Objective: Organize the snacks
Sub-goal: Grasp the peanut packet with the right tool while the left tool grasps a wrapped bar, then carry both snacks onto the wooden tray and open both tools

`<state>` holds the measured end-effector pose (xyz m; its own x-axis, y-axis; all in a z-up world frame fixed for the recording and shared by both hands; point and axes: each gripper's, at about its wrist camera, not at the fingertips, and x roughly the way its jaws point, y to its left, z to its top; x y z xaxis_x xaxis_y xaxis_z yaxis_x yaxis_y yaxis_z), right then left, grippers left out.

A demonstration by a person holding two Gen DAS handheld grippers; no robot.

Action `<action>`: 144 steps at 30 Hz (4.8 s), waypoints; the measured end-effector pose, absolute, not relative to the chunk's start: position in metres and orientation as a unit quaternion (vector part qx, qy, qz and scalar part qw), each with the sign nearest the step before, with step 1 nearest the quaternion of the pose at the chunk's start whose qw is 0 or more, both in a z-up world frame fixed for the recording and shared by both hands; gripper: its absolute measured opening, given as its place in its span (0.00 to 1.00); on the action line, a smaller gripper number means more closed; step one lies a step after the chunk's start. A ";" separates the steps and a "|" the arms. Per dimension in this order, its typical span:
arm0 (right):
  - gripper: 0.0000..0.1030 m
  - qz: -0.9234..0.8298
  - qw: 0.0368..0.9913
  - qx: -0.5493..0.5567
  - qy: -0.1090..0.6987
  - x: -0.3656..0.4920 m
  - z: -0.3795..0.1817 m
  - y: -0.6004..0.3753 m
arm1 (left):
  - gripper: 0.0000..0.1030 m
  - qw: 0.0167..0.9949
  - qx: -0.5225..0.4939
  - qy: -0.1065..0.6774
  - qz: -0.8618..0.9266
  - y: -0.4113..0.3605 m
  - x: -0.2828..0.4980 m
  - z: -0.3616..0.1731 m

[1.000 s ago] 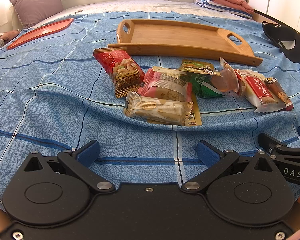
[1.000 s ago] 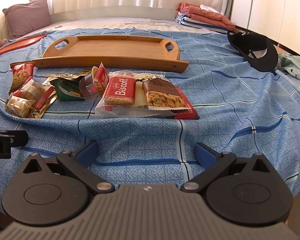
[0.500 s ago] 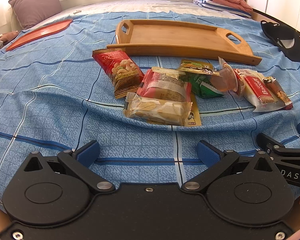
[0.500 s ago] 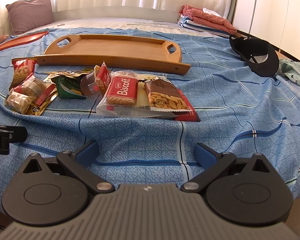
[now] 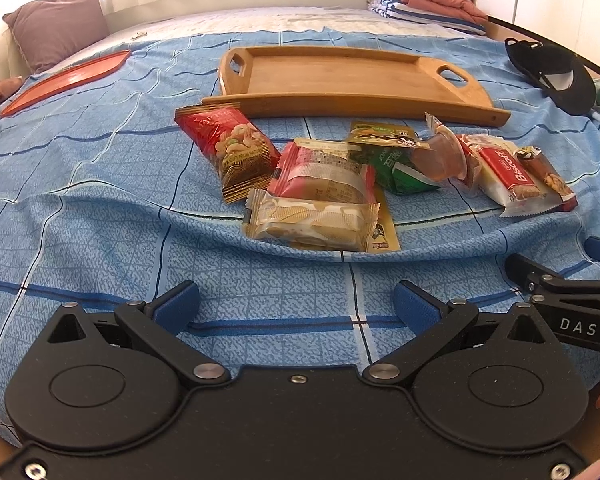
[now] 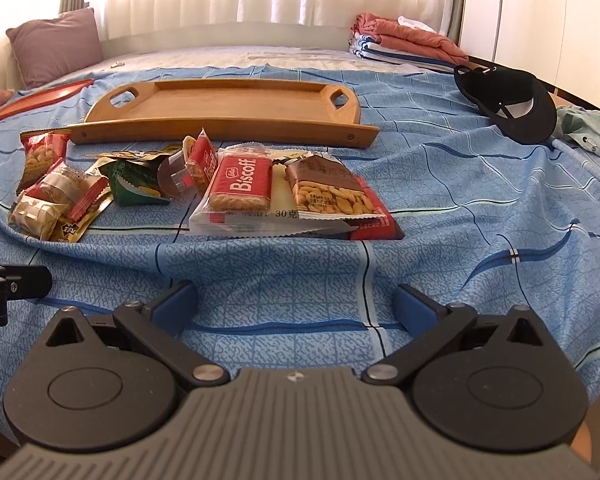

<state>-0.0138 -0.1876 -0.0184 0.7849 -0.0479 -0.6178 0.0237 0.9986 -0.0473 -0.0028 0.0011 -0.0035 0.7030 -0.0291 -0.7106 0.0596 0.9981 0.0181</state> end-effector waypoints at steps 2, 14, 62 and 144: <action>1.00 -0.015 0.946 -0.008 0.324 -0.014 -0.019 -0.190 | 1.00 0.924 0.021 0.382 -0.018 -0.001 -0.004 -0.004; 0.92 0.036 0.962 0.027 0.269 -0.021 0.020 -0.208 | 1.00 0.947 0.038 0.313 -0.058 -0.001 -0.011 0.026; 0.49 0.052 0.958 0.035 0.281 0.014 0.021 -0.220 | 0.79 0.943 -0.015 0.325 -0.063 0.011 0.022 -0.004; 0.66 0.063 0.931 0.042 0.357 0.245 0.004 -0.220 | 0.58 0.924 -0.003 0.378 -0.056 -0.050 0.275 0.010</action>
